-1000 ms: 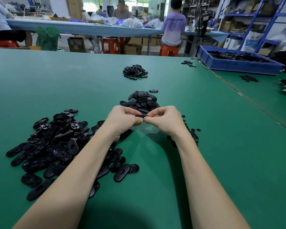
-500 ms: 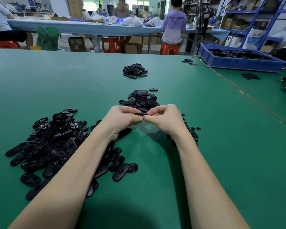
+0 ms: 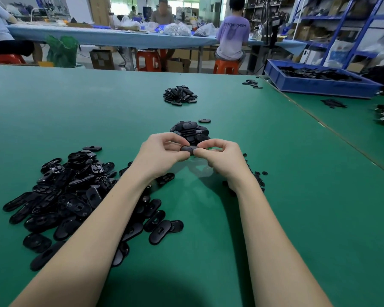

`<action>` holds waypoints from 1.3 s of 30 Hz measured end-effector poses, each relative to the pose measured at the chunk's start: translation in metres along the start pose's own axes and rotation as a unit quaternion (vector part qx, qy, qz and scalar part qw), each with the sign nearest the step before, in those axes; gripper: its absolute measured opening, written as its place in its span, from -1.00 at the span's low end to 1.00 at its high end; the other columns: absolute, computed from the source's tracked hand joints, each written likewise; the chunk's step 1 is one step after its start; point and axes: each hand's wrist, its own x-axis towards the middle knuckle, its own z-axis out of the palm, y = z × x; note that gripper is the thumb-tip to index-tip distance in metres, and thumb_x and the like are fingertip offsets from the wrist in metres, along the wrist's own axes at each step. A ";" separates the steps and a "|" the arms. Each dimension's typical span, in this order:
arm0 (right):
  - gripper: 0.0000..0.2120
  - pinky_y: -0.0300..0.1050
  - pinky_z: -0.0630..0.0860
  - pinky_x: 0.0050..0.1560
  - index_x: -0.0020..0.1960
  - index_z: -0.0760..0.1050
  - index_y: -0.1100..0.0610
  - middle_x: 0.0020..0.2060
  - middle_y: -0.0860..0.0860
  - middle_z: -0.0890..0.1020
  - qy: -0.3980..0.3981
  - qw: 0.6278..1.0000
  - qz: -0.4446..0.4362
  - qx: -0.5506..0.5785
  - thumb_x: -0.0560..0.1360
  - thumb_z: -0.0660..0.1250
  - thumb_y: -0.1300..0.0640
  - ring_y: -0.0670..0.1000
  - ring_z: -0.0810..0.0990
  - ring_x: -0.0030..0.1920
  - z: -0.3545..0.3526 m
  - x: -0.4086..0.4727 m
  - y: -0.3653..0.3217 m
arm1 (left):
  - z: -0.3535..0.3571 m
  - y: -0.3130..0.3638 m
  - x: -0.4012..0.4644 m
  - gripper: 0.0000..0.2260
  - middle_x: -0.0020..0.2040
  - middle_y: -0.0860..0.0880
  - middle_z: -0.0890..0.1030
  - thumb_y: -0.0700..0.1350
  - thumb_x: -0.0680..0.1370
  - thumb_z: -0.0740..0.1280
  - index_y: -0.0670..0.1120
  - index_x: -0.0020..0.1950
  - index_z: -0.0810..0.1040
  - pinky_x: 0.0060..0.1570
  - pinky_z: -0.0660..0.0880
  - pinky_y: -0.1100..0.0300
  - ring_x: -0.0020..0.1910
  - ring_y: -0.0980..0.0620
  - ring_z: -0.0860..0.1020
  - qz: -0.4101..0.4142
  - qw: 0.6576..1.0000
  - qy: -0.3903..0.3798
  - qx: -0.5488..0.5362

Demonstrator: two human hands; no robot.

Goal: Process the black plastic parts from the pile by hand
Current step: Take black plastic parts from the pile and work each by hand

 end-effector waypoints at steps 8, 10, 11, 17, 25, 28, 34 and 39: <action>-0.87 -0.31 0.38 -0.40 -0.02 0.66 -0.01 -0.16 -0.04 0.74 0.027 0.999 0.026 0.031 0.46 0.51 0.00 -0.21 0.47 -0.51 -0.010 0.003 -0.001 | 0.006 0.002 0.015 -0.86 -0.15 0.20 0.68 -0.10 0.43 0.54 0.10 -0.07 0.68 -0.15 0.46 0.44 -0.26 0.15 0.61 0.117 0.978 0.083 0.152; -0.91 -0.27 0.40 -0.34 -0.04 0.67 -0.01 -0.07 -0.02 0.75 0.032 0.998 0.035 0.029 0.48 0.49 0.00 -0.22 0.49 -0.51 -0.013 0.004 0.002 | 0.011 0.004 0.031 -0.87 -0.09 0.17 0.69 -0.04 0.44 0.53 0.11 -0.05 0.68 -0.07 0.52 0.22 -0.19 0.08 0.61 0.097 0.972 0.113 0.180; -0.93 -0.28 0.40 -0.35 -0.07 0.67 -0.01 -0.08 -0.03 0.76 0.029 0.999 0.037 0.024 0.48 0.48 0.01 -0.23 0.49 -0.51 -0.013 0.004 0.004 | 0.014 0.006 0.039 -0.87 -0.06 0.16 0.68 -0.01 0.44 0.52 0.11 -0.03 0.68 -0.06 0.50 0.19 -0.13 0.07 0.61 0.087 0.969 0.118 0.200; -0.94 -0.24 0.41 -0.31 -0.18 0.67 -0.03 -0.14 -0.05 0.75 0.018 1.000 0.008 -0.001 0.47 0.46 0.03 -0.23 0.44 -0.52 -0.011 0.006 0.006 | 0.026 0.009 0.066 -0.80 -0.07 0.15 0.60 0.01 0.45 0.48 0.11 0.06 0.62 -0.08 0.37 0.19 0.05 0.03 0.58 0.034 0.958 0.103 0.265; -0.94 -0.29 0.42 -0.27 -0.17 0.69 -0.02 -0.24 -0.08 0.73 -0.041 0.994 -0.040 -0.093 0.47 0.44 0.07 -0.25 0.47 -0.48 -0.007 0.007 0.006 | 0.008 0.001 0.035 -0.93 -0.19 0.18 0.65 0.02 0.49 0.46 0.06 -0.07 0.67 -0.12 0.45 0.41 -0.19 0.33 0.56 0.060 0.979 0.106 0.166; -0.92 -0.38 0.40 -0.27 -0.13 0.70 -0.10 -0.30 -0.17 0.67 -0.110 0.970 -0.096 -0.195 0.46 0.47 0.09 -0.28 0.54 -0.37 0.003 0.003 0.003 | -0.001 -0.003 0.020 -0.94 -0.21 0.23 0.64 -0.03 0.54 0.41 0.06 -0.08 0.69 -0.27 0.31 0.62 -0.31 0.48 0.50 0.058 0.984 0.104 0.132; -0.85 -0.22 0.48 -0.04 -0.06 0.69 -0.25 -0.13 -0.18 0.65 -0.200 0.914 -0.139 -0.324 0.47 0.50 0.02 -0.26 0.50 -0.30 0.027 -0.002 0.001 | -0.004 0.000 0.008 -0.89 -0.13 0.17 0.66 -0.08 0.58 0.35 0.06 -0.03 0.68 -0.17 0.40 0.39 -0.18 0.21 0.61 0.049 0.990 0.097 0.095; -0.90 -0.22 0.47 -0.05 -0.16 0.65 -0.19 -0.13 -0.21 0.71 -0.146 0.926 -0.164 -0.309 0.52 0.44 -0.02 -0.31 0.52 -0.22 0.019 0.002 0.001 | -0.007 -0.001 0.004 -0.88 -0.11 0.11 0.69 -0.09 0.58 0.35 0.08 -0.06 0.67 -0.06 0.49 0.24 -0.12 0.03 0.65 0.047 0.994 0.074 0.071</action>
